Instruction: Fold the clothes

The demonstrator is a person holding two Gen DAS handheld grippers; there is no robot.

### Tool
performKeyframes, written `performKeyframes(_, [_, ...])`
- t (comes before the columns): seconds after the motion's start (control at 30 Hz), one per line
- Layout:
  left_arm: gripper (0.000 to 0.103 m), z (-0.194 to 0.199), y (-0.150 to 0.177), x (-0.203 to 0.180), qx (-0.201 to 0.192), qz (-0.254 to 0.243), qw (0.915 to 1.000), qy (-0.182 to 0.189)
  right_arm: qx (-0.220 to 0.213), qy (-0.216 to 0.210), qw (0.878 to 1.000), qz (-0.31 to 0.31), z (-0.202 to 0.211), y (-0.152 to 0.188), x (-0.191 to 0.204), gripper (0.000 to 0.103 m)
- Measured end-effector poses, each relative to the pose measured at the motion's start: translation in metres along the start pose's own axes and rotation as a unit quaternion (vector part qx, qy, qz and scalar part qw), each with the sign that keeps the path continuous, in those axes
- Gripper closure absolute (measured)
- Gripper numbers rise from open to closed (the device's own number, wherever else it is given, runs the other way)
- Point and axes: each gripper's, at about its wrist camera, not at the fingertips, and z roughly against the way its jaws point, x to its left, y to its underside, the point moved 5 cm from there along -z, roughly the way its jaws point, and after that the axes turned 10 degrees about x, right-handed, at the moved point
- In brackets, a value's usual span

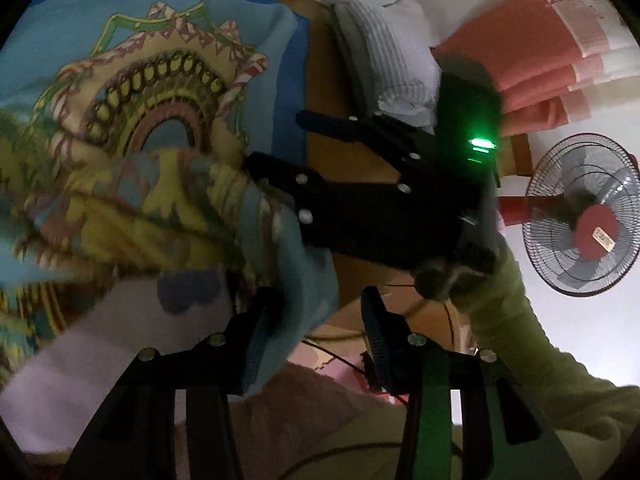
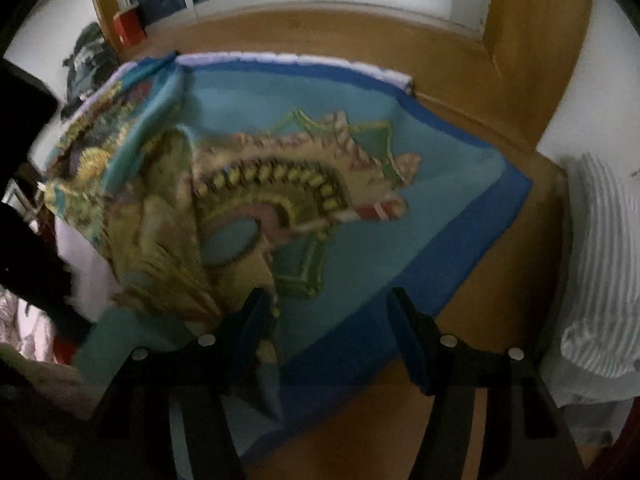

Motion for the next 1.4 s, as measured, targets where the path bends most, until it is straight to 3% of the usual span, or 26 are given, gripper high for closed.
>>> performKeyframes(0.13, [0.059, 0.019, 0.018, 0.005, -0.018, 0.011, 0.9998, 0.001, 0.013, 0.026, 1.000, -0.005, -0.004, 0.012, -0.010, 0.047])
performKeyframes(0.3, [0.059, 0.048, 0.033, 0.026, -0.062, 0.035, 0.9975, 0.001, 0.023, 0.091, 0.996, -0.013, 0.002, 0.025, -0.033, 0.047])
performKeyframes(0.6, [0.059, 0.075, 0.059, 0.071, -0.138, 0.104, 0.9848, -0.018, 0.040, 0.187, 0.981, -0.039, 0.016, 0.048, -0.062, 0.049])
performKeyframes(0.73, [0.059, 0.077, 0.059, 0.085, -0.139, 0.104, 0.9843, -0.032, -0.004, 0.202, 0.979, -0.033, 0.050, 0.062, -0.039, 0.048])
performKeyframes(0.87, [0.059, 0.080, 0.053, 0.102, -0.128, 0.108, 0.9851, -0.040, -0.055, 0.142, 0.988, -0.041, 0.089, 0.072, 0.006, 0.046])
performKeyframes(0.93, [0.059, 0.078, 0.047, 0.108, -0.127, 0.109, 0.9851, -0.037, -0.062, 0.073, 0.994, -0.060, 0.097, 0.078, 0.032, 0.046])
performKeyframes(1.03, [0.059, 0.076, 0.042, 0.115, -0.117, 0.106, 0.9865, -0.043, -0.055, 0.008, 0.996, -0.075, 0.092, 0.085, 0.064, 0.046])
performKeyframes(1.23, [0.059, 0.065, 0.041, 0.120, -0.090, 0.094, 0.9906, -0.042, -0.004, -0.036, 0.995, -0.096, 0.044, 0.078, 0.103, 0.045])
performKeyframes(1.4, [0.059, 0.068, 0.049, 0.119, -0.090, 0.089, 0.9910, -0.045, 0.002, -0.050, 0.990, -0.134, 0.040, 0.068, 0.112, 0.045])
